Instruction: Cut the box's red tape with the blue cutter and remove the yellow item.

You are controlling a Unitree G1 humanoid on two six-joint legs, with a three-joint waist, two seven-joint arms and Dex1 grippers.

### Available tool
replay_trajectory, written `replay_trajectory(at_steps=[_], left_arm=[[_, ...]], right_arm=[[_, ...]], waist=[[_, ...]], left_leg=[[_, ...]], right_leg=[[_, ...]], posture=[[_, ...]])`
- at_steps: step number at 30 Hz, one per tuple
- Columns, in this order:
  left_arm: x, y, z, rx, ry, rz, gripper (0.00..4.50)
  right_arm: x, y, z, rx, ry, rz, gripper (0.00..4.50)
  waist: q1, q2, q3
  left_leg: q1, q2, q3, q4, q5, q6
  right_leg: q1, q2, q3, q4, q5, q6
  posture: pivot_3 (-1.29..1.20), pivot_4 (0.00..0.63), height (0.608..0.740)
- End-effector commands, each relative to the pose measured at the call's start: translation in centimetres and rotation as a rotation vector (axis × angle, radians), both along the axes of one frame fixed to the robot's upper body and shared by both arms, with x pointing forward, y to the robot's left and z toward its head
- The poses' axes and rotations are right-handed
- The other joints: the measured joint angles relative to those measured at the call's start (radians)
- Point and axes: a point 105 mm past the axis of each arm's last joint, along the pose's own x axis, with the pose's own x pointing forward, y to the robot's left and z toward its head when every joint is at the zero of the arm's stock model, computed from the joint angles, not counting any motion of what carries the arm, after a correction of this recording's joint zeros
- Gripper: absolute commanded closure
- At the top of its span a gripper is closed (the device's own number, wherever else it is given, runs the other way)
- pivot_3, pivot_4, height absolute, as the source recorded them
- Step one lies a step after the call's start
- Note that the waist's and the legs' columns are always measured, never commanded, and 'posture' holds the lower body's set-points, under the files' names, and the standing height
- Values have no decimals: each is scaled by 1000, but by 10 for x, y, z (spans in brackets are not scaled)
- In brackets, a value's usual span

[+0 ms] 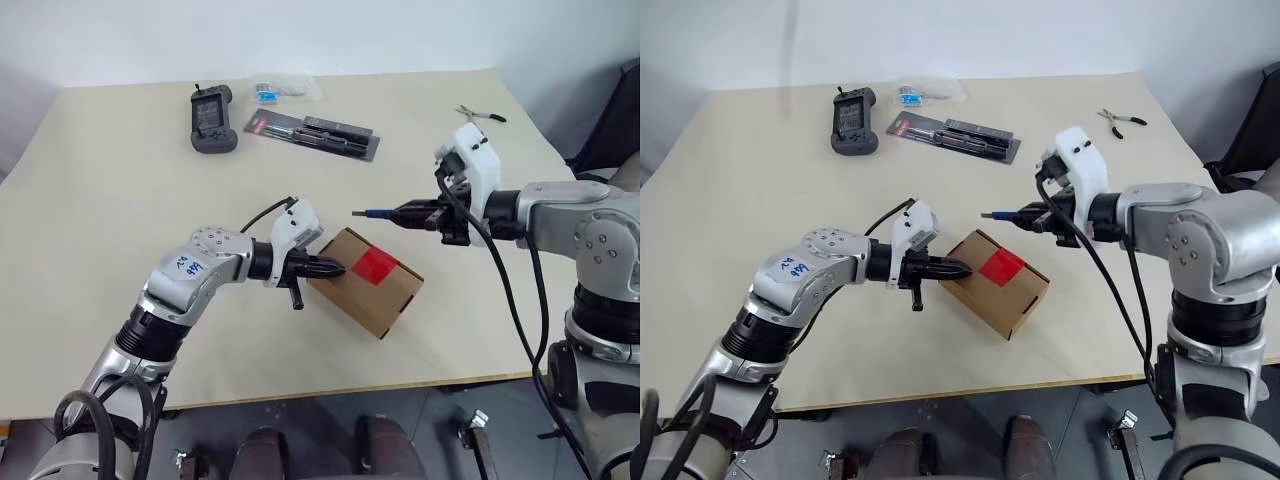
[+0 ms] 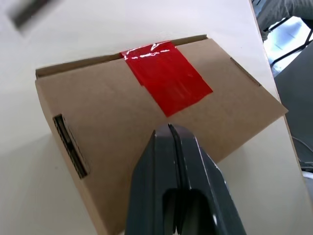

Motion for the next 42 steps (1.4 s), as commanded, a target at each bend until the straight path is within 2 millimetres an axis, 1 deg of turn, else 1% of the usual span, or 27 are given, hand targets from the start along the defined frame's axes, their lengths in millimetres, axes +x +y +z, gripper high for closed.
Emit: replay_trajectory(at_steps=[1, 4, 7, 14, 19, 26, 29, 33, 42], left_arm=[[3, 1, -3, 22, 2, 10, 4500], [6, 1, -3, 20, -1, 16, 4500], [7, 1, -3, 17, -7, 12, 4500], [9, 0, -2, 15, -18, 15, 4500], [12, 0, -1, 12, -25, 19, 4500], [14, -1, 0, 1, -36, 22, 4500], [14, -1, 0, 1, -38, 23, 4500], [15, -2, 1, -3, -41, 26, 4500], [14, -2, 0, -4, -41, 28, 4500]], right_arm=[[-11, -1, 7, -28, -40, 27, 4284], [-10, -8, -1, -47, -21, 3, 4284], [-11, -10, -4, -54, -14, 3, 4284], [-15, -3, 3, -18, -36, 40, 4284], [-13, 1, 15, 24, -80, 53, 4284], [-16, 3, 12, 19, -68, 73, 4284], [-16, 1, 8, 5, -58, 64, 4284], [-15, -7, 0, -20, -39, 31, 4284], [-20, -19, -5, -38, -30, -10, 4284]], waist=[[0, 0, 0], [3, 0, 0], [4, 0, 0], [11, 0, 0], [16, 0, 0], [22, 0, 0], [23, 0, 0], [24, 0, 0], [24, 0, 0]], left_leg=[[0, 0, 0, 0, 0, 0], [0, 0, 0, 0, 0, 0], [0, 0, 0, 0, 0, 0], [1, 0, 0, 1, 1, 1], [1, 0, 0, 2, 1, 1], [0, 0, 0, 2, 1, 1], [0, 0, 0, 3, 1, 1], [0, 0, 0, 3, 1, 1], [0, 0, 0, 3, 1, 1]], right_leg=[[0, 0, 0, 0, 0, 0], [0, 0, 0, 0, 0, 0], [1, 0, 0, -1, 0, 0], [1, 0, 0, -1, 0, 0], [1, 0, 0, -1, 0, 0], [2, 0, 0, -1, 0, -1], [2, 0, 0, -1, 0, -1], [2, 0, 0, -1, 0, -1], [2, 0, 0, -1, 0, -1]], posture=[[0, 150, 740], [0, 150, 740], [0, 150, 740], [0, 150, 740], [0, 150, 740], [0, 150, 740], [0, 150, 740], [0, 150, 740], [0, 150, 740]])
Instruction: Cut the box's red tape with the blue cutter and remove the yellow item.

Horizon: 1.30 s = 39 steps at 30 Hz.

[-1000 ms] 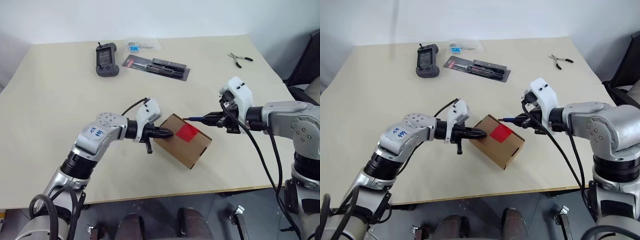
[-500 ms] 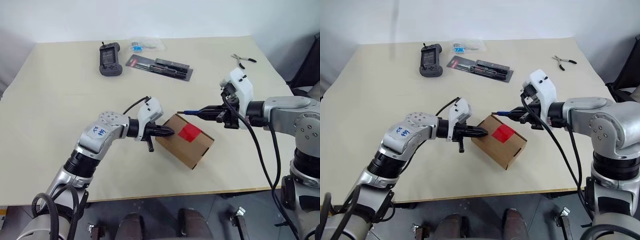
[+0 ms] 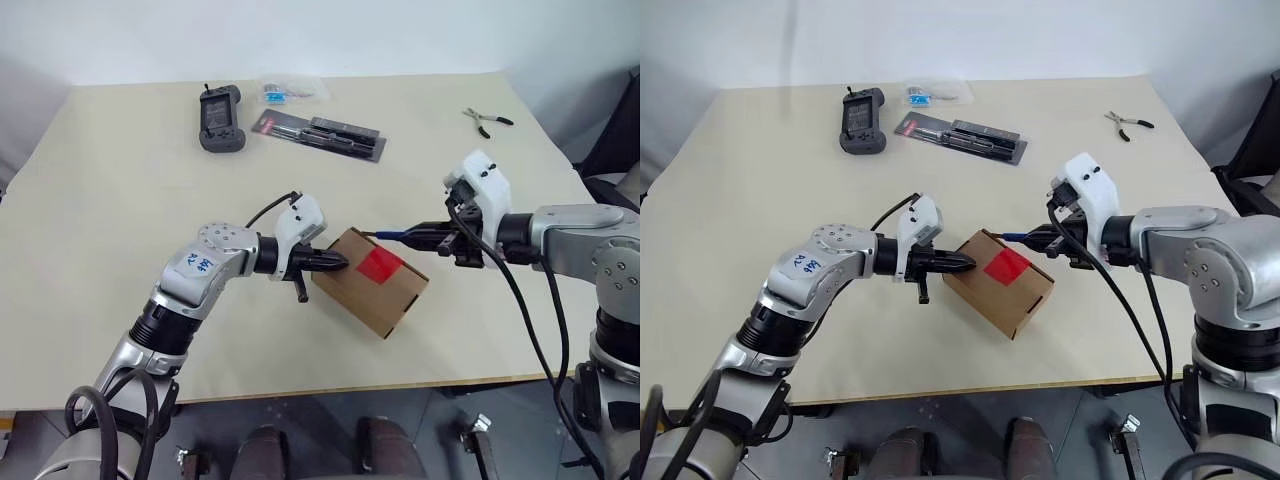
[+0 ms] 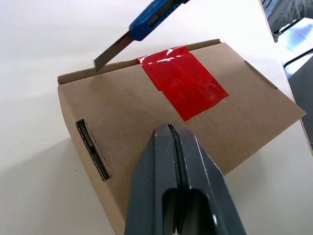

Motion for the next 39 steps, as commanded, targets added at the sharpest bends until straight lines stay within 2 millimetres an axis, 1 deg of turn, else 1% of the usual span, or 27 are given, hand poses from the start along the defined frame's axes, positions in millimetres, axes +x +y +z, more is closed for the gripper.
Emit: replay_trajectory(at_steps=[1, 8, 12, 21, 26, 30, 35, 39], left_arm=[[2, 3, -1, 7, -5, 21, 4500], [3, 3, 0, 9, -12, 28, 4500], [5, 4, -2, 21, -4, 41, 4500], [6, 8, -7, 47, 8, 69, 4500], [6, 8, -9, 51, 9, 73, 4500], [7, 6, -12, 66, 6, 74, 4500], [0, 4, -24, 180, 64, 23, 4500], [-5, 2, -30, 268, 78, -28, 4500]], right_arm=[[-5, -6, 9, -18, -51, -16, 4284], [-11, -10, 1, -51, -26, -21, 4284], [-16, -11, 2, -56, -15, -7, 4284], [-29, -29, 0, -122, 25, -27, 4284], [-32, -32, -2, -139, 35, -33, 4284], [-32, -26, -2, -112, 30, -18, 4284], [-33, -8, -11, -79, 41, 33, 4284], [-31, -4, -12, -69, 44, 34, 4284]], waist=[[0, 0, 0], [1, 0, 0], [2, 0, 0], [15, 0, 0], [26, 0, 0], [25, 0, 0], [24, 0, 0], [22, 0, 0]], left_leg=[[0, 0, 0, 0, 0, 0], [0, 0, 0, 0, 0, 0], [0, 0, 0, 0, 0, 0], [0, 0, 0, 0, 0, 0], [0, 0, 0, 2, 0, 1], [0, 0, 0, 3, -1, 1], [0, 0, 0, 5, -1, 2], [0, 0, 0, 4, 0, 2]], right_leg=[[0, 0, 0, 0, 0, 0], [0, 0, 0, 0, 0, 0], [0, 0, 0, -1, 0, 0], [2, 0, 0, -3, 0, 0], [2, 0, 0, -4, 0, -1], [3, 0, 0, -3, 1, -1], [3, 0, 0, -3, 1, -2], [3, 0, 0, -3, 1, -2]], posture=[[0, 150, 740], [0, 150, 740], [0, 150, 740], [0, 150, 740], [0, 150, 740], [0, 150, 740], [0, 150, 740], [0, 150, 740]])
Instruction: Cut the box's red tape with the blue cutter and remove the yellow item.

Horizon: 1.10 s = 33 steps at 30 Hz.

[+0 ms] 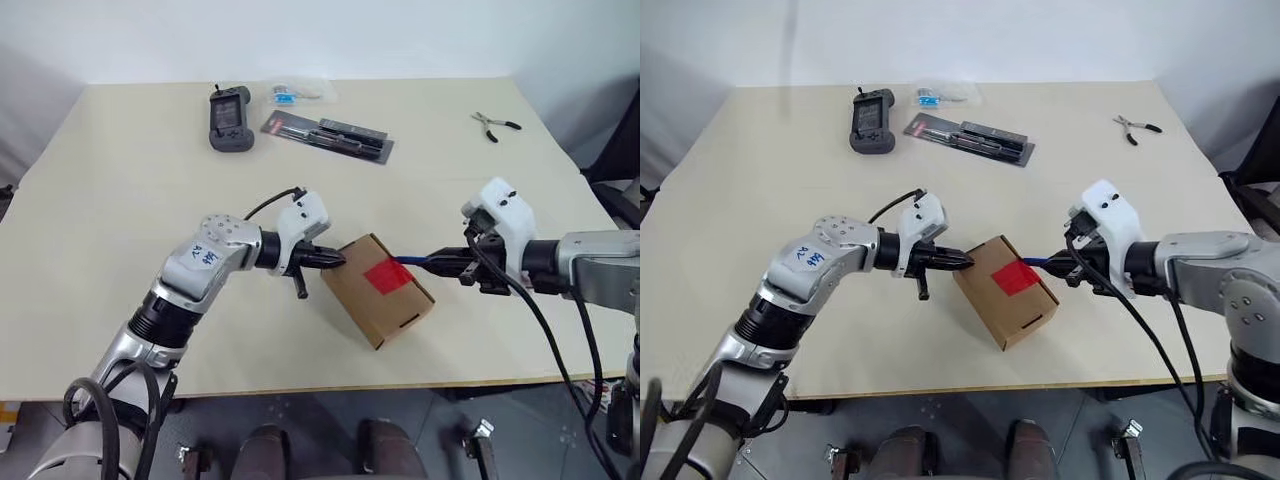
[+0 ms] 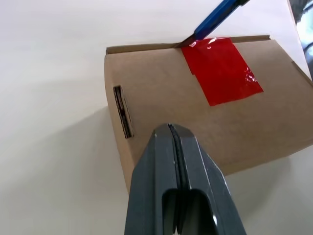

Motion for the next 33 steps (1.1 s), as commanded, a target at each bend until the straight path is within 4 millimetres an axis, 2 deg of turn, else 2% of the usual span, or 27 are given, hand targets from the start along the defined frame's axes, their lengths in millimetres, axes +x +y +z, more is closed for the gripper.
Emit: replay_trajectory(at_steps=[1, 9, 13, 26, 28, 33], left_arm=[[-8, 2, -32, 159, 86, -30, 4500], [0, 4, -41, 300, 91, 17, 4500], [4, 6, -46, 327, 94, 42, 4500], [5, 5, -50, 339, 99, 69, 4500], [6, 6, -50, 335, 99, 77, 4500], [8, 6, -46, 298, 77, 92, 4500]], right_arm=[[-6, 11, -1, 3, 11, 56, 4284], [-9, 4, 3, -23, 31, 35, 4284], [-18, 3, 8, -4, 52, 57, 4284], [-43, -18, -5, -56, 175, -2, 4284], [-45, -21, 0, -58, 159, -12, 4284], [-42, -34, 28, 10, 39, -61, 4284]], waist=[[0, 0, 0], [2, 0, 0], [3, -1, -1], [3, -4, -4], [3, -3, -4], [4, -3, -4]], left_leg=[[0, 0, 0, 0, 0, 0], [1, 0, 0, 0, 0, 0], [1, 0, 0, 0, 0, 1], [4, 0, -1, 3, -1, 3], [5, 1, -2, 4, -1, 4], [4, 1, -1, 5, -2, 6]], right_leg=[[0, 0, 0, 0, 0, 0], [1, 0, 0, 0, 0, 0], [1, 0, 0, -1, 0, 0], [7, 0, 0, -6, 1, -1], [9, 0, 0, -9, 3, -1], [10, 0, 0, -12, 6, 1]], posture=[[0, 150, 740], [0, 150, 740], [0, 150, 740], [0, 150, 740], [0, 150, 740], [0, 150, 740]])
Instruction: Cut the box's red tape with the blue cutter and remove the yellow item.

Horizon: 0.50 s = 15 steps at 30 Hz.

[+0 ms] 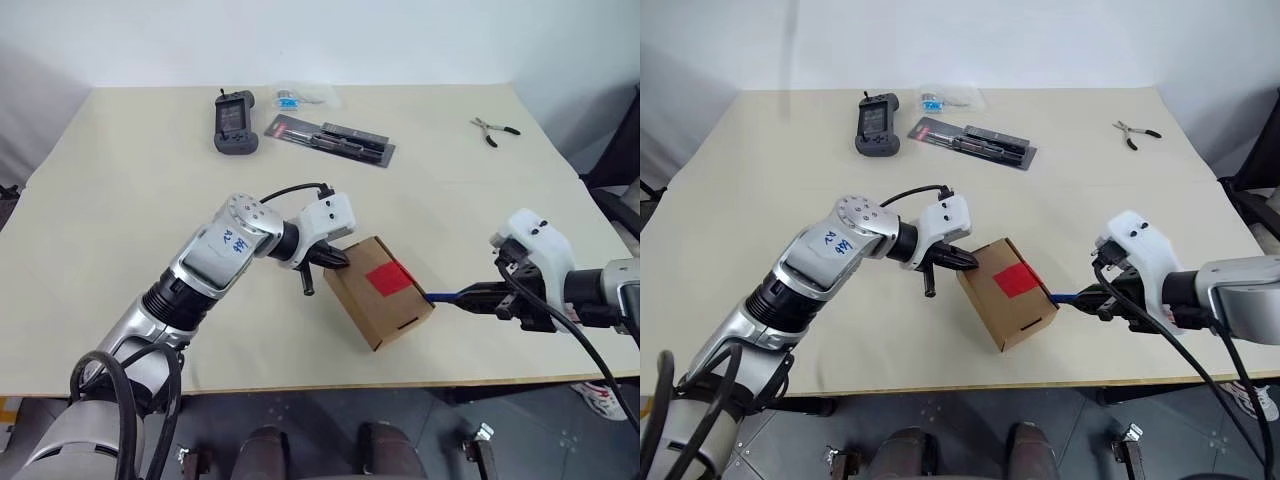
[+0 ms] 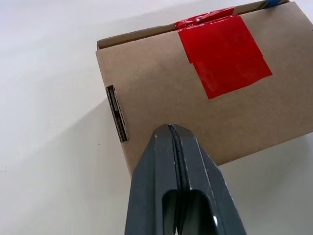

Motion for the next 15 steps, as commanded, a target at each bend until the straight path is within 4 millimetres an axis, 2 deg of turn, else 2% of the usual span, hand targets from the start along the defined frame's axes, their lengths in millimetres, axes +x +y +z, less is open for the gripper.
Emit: replay_trajectory(at_steps=[1, 5, 8, 10, 12, 15], left_arm=[[7, 20, -43, 82, 92, 126, 4500], [11, 17, -36, 12, 62, 136, 4500], [11, 15, -33, -26, 57, 140, 4500], [11, 13, -31, -51, 49, 137, 4500], [11, 10, -28, -85, 40, 130, 4500], [12, 8, -22, -128, 20, 122, 4500]], right_arm=[[-2, -5, 33, 71, -133, 1, 4284], [3, -18, 59, 174, -278, -48, 4284], [13, -31, 58, 212, -345, -119, 4284], [25, -46, 37, 191, -340, -206, 4284], [38, -59, 6, 136, -347, -271, 4284], [54, -72, -29, 64, -391, -333, 4284]], waist=[[1, 0, 0], [2, 0, 0], [2, -1, 0], [2, -3, -1], [2, -3, -2], [1, -2, -2]], left_leg=[[0, 0, 0, 0, 0, 0], [0, 0, 0, 1, 0, 1], [0, 0, 0, 1, 1, 3], [0, 0, 0, 1, 1, 4], [-1, 0, 0, 2, 2, 4], [-1, -1, 1, 2, 2, 4]], right_leg=[[0, 0, 0, 0, 0, 0], [2, 0, 0, -2, 2, 1], [3, 0, 0, -5, 5, 1], [4, 0, 0, -6, 6, 2], [4, 0, 0, -7, 7, 2], [3, 0, 0, -7, 7, 3]], posture=[[0, 150, 740], [0, 150, 740], [0, 150, 740], [0, 150, 740], [0, 150, 740], [0, 150, 740]])
